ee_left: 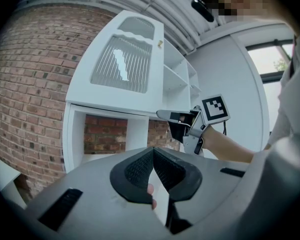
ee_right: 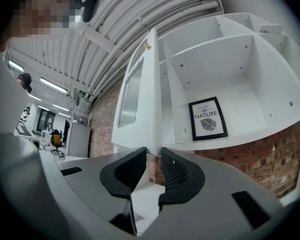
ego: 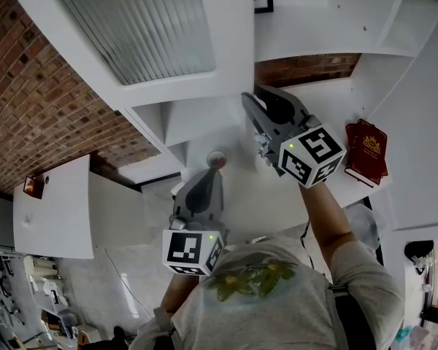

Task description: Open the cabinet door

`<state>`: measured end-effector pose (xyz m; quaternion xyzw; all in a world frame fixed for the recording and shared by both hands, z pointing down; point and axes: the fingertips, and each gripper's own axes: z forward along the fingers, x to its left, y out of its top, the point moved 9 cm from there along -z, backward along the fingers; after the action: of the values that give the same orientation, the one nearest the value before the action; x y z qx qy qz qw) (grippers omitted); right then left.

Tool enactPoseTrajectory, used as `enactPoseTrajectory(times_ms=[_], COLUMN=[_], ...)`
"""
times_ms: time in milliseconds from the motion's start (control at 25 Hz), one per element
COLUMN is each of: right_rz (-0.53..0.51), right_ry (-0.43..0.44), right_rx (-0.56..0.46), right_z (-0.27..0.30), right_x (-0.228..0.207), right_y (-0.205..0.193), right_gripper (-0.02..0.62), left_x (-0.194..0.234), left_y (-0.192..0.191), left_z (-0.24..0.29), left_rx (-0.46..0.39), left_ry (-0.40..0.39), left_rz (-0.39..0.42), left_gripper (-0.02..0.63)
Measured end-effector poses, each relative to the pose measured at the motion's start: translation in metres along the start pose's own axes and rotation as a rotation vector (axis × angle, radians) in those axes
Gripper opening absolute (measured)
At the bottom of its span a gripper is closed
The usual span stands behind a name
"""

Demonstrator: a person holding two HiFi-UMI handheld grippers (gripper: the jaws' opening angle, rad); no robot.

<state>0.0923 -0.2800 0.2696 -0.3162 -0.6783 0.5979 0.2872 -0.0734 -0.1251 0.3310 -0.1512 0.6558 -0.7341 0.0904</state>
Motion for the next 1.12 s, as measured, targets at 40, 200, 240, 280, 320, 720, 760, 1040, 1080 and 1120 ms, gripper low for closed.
enactPoseTrajectory(times_ms=[40,200,240,280,320,720,760,1040,1080,1120], right_rz=[-0.003,-0.013,-0.014,-0.014,-0.014,-0.017,-0.018,-0.032,-0.036,-0.043], right_ry=[-0.003,-0.014,-0.019,-0.025,-0.032,-0.092,-0.095,-0.113,-0.114,-0.117], right_rx=[0.001,0.001,0.000,0.000,-0.001,-0.002,-0.001,0.003,0.004,0.005], right_z=[-0.002,-0.008,-0.010,-0.012,-0.013,-0.027,-0.028,-0.037,-0.038,-0.039], right_x=[0.002,0.010,0.012,0.014,0.016,0.039,0.042,0.053,0.055,0.057], right_y=[0.000,0.001,0.001,0.002,0.002,0.003,0.003,0.005,0.005,0.005], right_gripper=[0.097,0.095,0.095,0.095,0.095,0.094,0.094,0.091,0.091,0.089], left_x=[-0.001,-0.003,-0.004,-0.005,-0.006,-0.007,-0.007,-0.009,-0.009,-0.009], left_y=[0.000,0.000,0.000,0.000,0.000,-0.004,-0.005,-0.010,-0.010,-0.010], left_z=[-0.001,-0.004,-0.005,-0.006,-0.007,-0.022,-0.023,-0.030,-0.031,-0.033], left_rx=[0.001,0.003,0.002,0.002,0.002,0.009,0.011,0.017,0.016,0.016], left_ry=[-0.004,-0.021,-0.025,-0.029,-0.033,-0.048,-0.049,-0.053,-0.053,-0.053], left_rz=[0.001,0.004,0.005,0.006,0.007,-0.001,-0.005,-0.021,-0.022,-0.022], left_gripper=[0.011,0.011,0.011,0.011,0.011,0.011,0.011,0.011,0.011,0.011])
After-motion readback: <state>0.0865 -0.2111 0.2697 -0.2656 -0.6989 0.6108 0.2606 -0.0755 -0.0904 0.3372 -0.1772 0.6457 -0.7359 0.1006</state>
